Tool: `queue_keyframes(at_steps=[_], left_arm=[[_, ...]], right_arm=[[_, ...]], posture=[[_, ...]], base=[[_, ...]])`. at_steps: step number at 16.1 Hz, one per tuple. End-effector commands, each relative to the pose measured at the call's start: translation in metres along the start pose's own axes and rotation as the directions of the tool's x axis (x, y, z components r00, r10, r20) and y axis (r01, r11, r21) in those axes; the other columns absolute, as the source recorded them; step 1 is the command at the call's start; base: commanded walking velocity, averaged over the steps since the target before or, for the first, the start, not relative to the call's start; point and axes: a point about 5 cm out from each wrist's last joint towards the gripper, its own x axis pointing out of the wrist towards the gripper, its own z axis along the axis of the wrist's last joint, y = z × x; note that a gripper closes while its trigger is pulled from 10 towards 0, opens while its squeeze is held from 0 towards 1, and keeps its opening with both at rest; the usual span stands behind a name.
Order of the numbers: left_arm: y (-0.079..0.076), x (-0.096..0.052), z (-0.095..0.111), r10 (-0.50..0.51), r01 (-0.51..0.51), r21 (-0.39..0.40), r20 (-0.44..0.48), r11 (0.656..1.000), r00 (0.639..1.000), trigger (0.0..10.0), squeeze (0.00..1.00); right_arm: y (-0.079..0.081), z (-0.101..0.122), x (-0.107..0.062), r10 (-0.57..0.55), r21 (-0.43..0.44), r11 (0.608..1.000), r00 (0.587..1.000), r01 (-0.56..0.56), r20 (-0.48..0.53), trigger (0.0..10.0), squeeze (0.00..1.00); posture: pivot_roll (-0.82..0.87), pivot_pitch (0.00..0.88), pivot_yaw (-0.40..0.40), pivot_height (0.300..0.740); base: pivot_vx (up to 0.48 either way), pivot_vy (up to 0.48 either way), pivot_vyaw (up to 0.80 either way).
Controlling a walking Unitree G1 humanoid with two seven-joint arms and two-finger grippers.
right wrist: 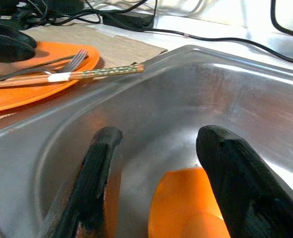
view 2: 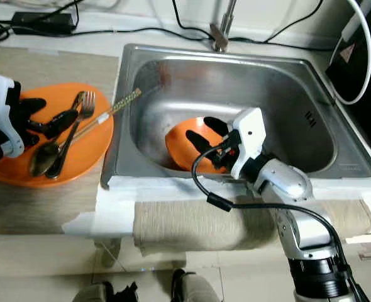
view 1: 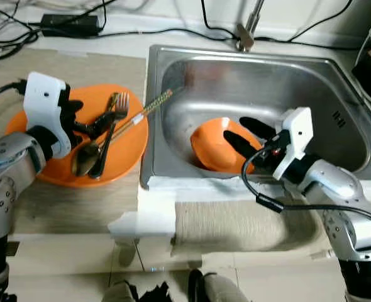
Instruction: Kitchen organization
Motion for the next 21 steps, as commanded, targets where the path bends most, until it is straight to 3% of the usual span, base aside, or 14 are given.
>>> queue_keyframes(at_steps=[1, 5, 9, 13, 21], left_arm=[[-0.001, 0.003, 0.001, -0.015, 0.015, 0.019, -0.013, 1.000, 1.000, 10.0, 0.00], [0.000, 0.009, 0.002, -0.035, 0.036, 0.034, -0.036, 0.999, 0.999, 10.0, 0.00], [0.001, 0.016, -0.001, -0.034, 0.039, 0.067, -0.070, 0.997, 0.997, 10.0, 0.00], [0.007, 0.020, 0.000, -0.017, 0.028, 0.099, -0.108, 0.995, 0.994, 10.0, 0.00], [0.024, 0.007, -0.002, -0.004, 0.006, 0.026, -0.078, 1.000, 0.997, 10.0, 0.00]], right_arm=[[0.001, -0.002, -0.002, 0.015, -0.010, 1.000, 1.000, -0.015, -0.012, 10.0, 0.00], [0.005, -0.005, -0.005, 0.046, -0.013, 0.999, 0.998, -0.046, -0.035, 10.0, 0.00], [0.018, -0.009, -0.012, 0.186, 0.016, 0.982, 0.979, -0.186, -0.078, 10.0, 0.00], [0.021, -0.010, -0.012, 0.199, 0.013, 0.980, 0.977, -0.198, -0.081, 10.0, 0.00], [0.018, -0.010, -0.016, 0.195, 0.003, 0.981, 0.976, -0.196, -0.092, 10.0, 0.00]], posture=[[-0.11, 0.152, -0.106, 0.740], [-0.11, 0.157, -0.102, 0.740], [-0.12, 0.167, -0.093, 0.740], [-0.13, 0.172, -0.086, 0.740], [-0.13, 0.158, -0.095, 0.740]], base=[[0.000, 0.000, 0.00], [0.000, 0.000, 0.00], [0.000, 0.000, 0.00], [0.000, 0.000, 0.00], [0.000, 0.000, 0.00]])
